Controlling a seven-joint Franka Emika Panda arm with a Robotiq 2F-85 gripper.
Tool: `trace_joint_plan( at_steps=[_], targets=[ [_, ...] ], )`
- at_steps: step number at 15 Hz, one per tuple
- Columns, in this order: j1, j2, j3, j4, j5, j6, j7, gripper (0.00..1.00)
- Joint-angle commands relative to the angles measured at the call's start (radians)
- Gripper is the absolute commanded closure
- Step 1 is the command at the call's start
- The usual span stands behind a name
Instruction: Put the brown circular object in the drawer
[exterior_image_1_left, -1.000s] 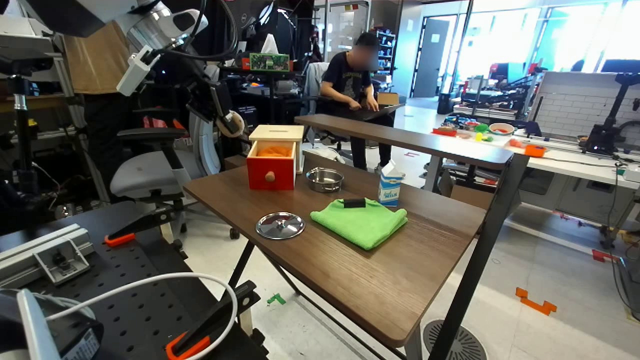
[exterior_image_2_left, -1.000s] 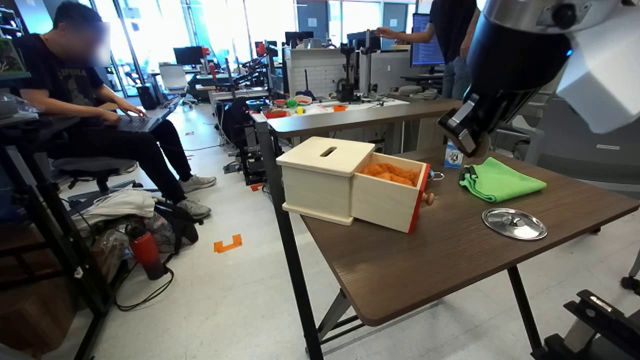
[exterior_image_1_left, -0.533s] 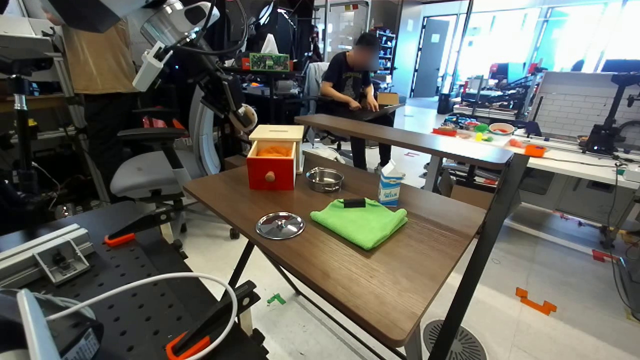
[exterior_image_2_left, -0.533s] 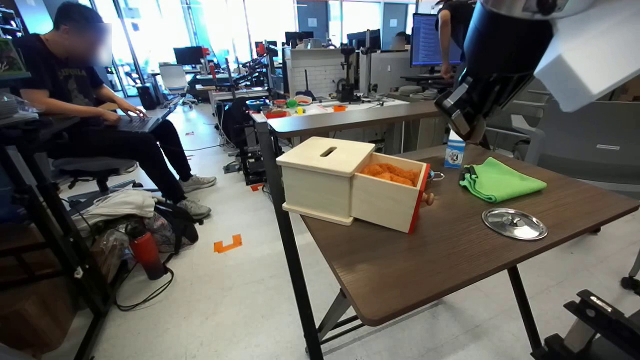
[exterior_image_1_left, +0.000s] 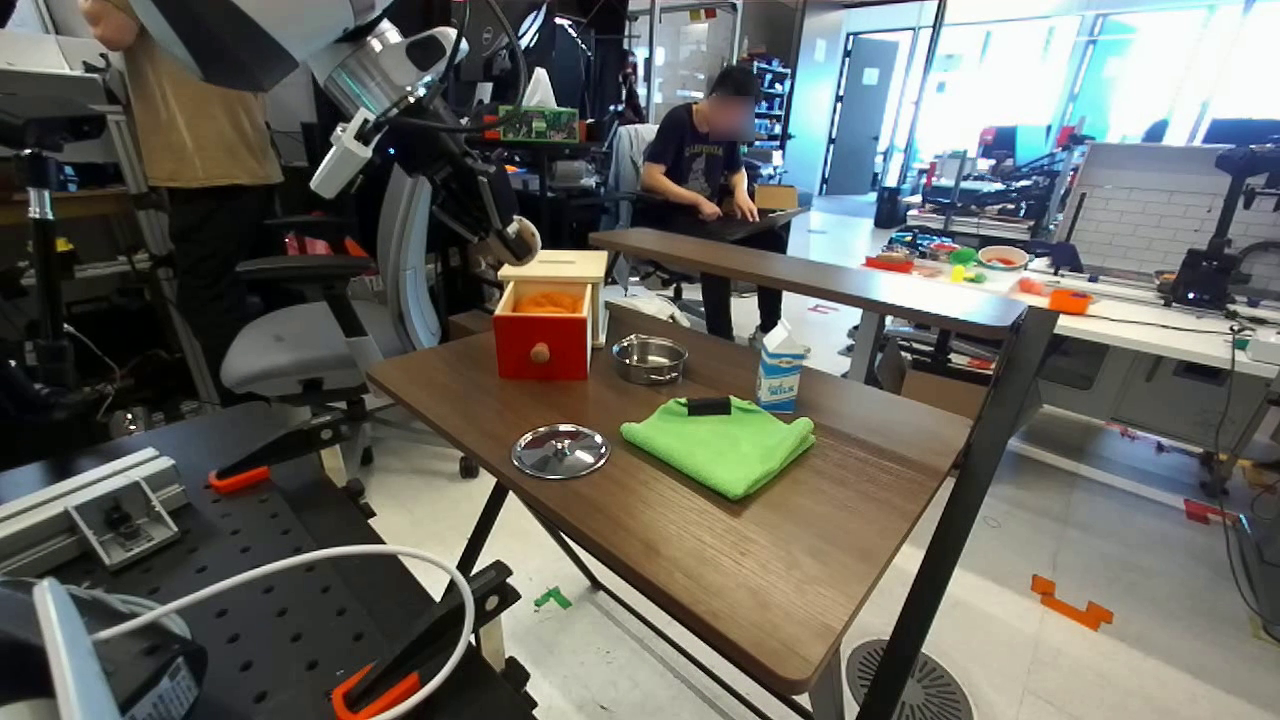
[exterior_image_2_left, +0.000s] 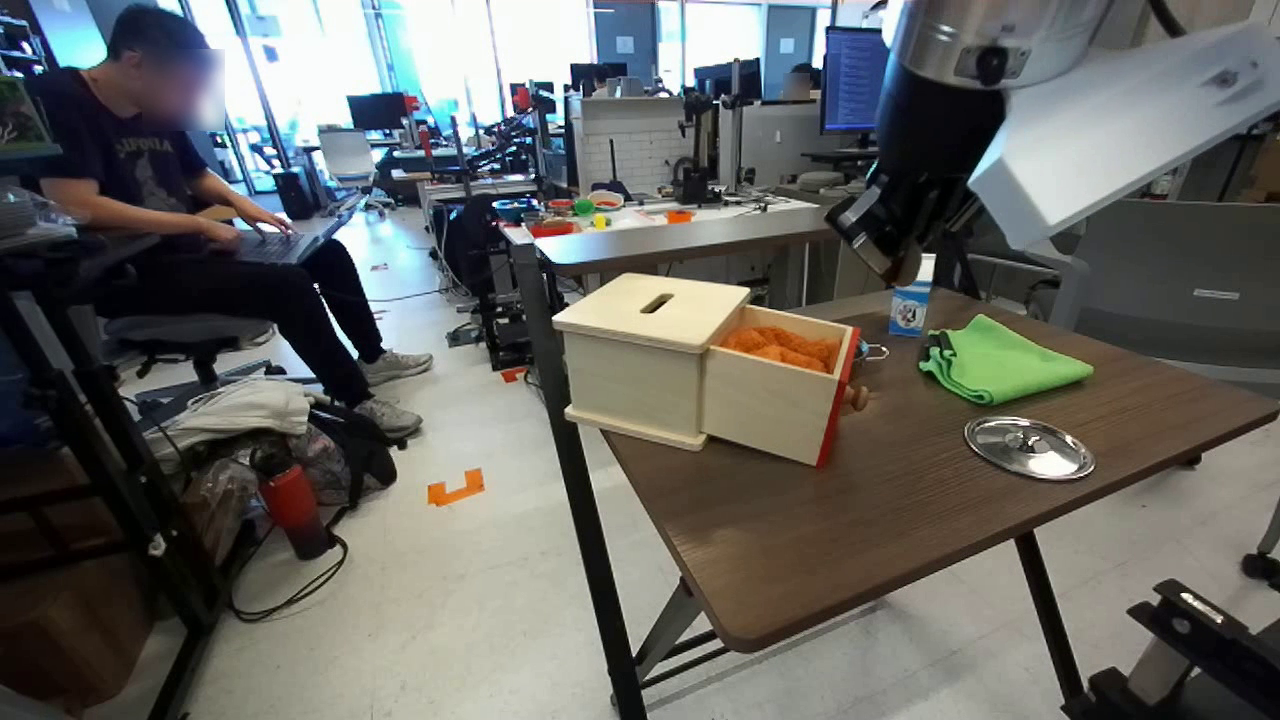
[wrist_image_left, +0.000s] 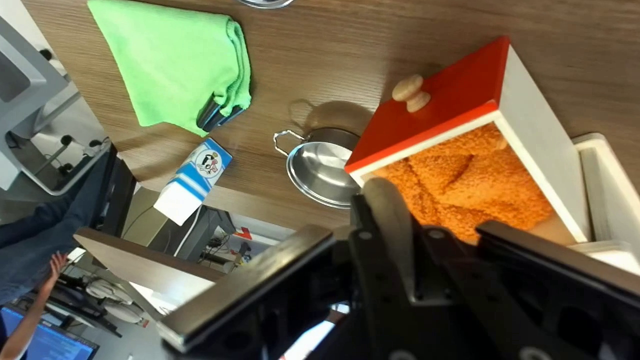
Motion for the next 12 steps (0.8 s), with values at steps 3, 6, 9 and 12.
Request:
trace_joint_plan(
  at_steps=[3,6,9,12],
  targets=[
    [-0.057,0.148,0.042,0.135,0.002,0.022,-0.018,0.97],
    [-0.059,0.205,0.049,0.195,0.02,0.019,-0.035,0.97],
    [-0.056,0.239,0.056,0.243,0.043,0.011,-0.052,0.61],
    [-0.062,0.247,0.059,0.265,0.069,0.033,-0.094,0.41]
  ],
)
